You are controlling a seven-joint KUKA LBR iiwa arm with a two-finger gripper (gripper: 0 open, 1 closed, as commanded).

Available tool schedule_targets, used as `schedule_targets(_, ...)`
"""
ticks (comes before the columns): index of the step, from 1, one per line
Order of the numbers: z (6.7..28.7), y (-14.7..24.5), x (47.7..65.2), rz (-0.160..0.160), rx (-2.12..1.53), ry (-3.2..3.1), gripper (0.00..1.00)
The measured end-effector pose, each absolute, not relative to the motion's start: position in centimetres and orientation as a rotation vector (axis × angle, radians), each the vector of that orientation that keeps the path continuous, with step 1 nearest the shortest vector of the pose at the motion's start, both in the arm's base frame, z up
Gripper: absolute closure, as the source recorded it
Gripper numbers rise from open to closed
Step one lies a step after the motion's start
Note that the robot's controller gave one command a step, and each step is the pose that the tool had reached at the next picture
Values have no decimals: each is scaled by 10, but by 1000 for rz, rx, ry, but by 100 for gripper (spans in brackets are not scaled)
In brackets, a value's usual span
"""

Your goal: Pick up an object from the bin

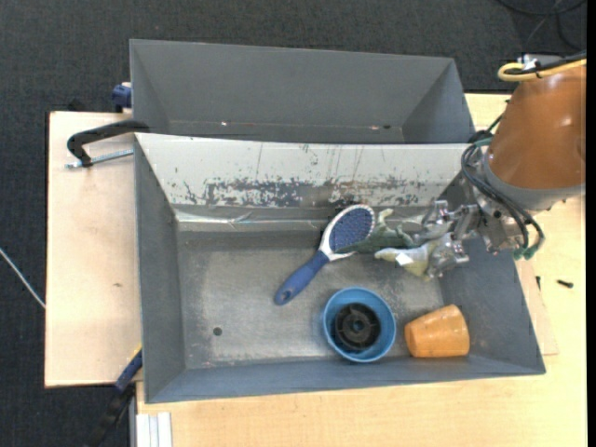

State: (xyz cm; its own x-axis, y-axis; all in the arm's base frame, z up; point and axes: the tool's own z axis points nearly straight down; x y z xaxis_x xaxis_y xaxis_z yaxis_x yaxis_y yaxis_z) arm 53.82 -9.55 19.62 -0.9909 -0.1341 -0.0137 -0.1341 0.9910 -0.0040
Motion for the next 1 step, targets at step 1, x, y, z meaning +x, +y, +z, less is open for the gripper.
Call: schedule_targets(1,366,-94,533,-4,-119,3124,100)
